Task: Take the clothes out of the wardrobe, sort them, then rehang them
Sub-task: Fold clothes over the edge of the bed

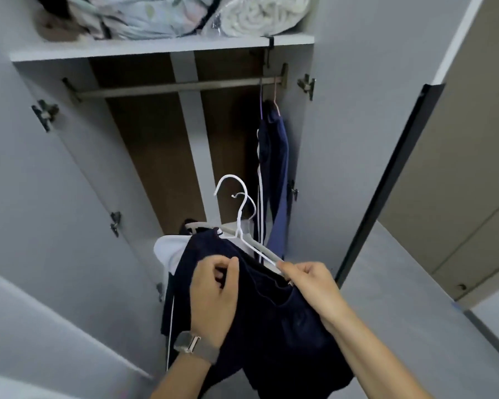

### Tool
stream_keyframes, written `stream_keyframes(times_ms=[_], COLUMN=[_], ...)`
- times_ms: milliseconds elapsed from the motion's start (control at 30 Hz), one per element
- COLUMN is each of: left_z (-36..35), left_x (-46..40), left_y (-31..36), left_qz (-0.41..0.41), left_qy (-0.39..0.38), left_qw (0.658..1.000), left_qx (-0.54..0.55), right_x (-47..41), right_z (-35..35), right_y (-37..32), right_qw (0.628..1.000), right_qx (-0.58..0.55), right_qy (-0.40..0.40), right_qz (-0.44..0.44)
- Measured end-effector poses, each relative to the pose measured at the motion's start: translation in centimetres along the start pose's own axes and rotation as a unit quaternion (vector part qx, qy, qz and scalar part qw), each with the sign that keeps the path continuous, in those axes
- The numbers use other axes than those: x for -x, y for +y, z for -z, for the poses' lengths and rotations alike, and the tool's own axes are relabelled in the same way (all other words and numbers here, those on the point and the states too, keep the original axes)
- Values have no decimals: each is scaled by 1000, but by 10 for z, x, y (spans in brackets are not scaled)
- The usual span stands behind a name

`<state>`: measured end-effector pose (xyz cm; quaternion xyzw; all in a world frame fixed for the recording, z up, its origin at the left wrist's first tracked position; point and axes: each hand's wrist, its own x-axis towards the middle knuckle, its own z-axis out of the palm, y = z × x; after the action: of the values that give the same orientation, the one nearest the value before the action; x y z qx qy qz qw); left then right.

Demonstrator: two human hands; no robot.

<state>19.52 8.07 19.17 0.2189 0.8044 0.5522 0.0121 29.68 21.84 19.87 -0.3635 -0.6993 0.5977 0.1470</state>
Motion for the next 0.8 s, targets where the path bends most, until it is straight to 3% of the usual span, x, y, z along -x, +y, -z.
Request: stream_keyframes(times_ms=[67,133,400,633,800], left_z=[-4,-9,-45,-48,-52], left_x=[-16,-41,-138,-222,-275], left_y=[1,1,-7,-19,-28], left_qz=[84,118,165,182,192], left_qy=[-116,-173,-124,-47,-48], left_qw=[988,973,965,962,953], left_qx=[57,94,160,199,229], right_x=[-13,-29,-108,-205,-264], right_z=[-26,-45,-72,-50,-48], right_y=[-8,-15,-43,-63,-84], right_qw=[1000,999,977,996,996], right_qx=[-22,-46,-173,-44,-48], right_qy=[-13,-20,-99,-80,-69], right_qz=[-11,-21,-76,-16,-32])
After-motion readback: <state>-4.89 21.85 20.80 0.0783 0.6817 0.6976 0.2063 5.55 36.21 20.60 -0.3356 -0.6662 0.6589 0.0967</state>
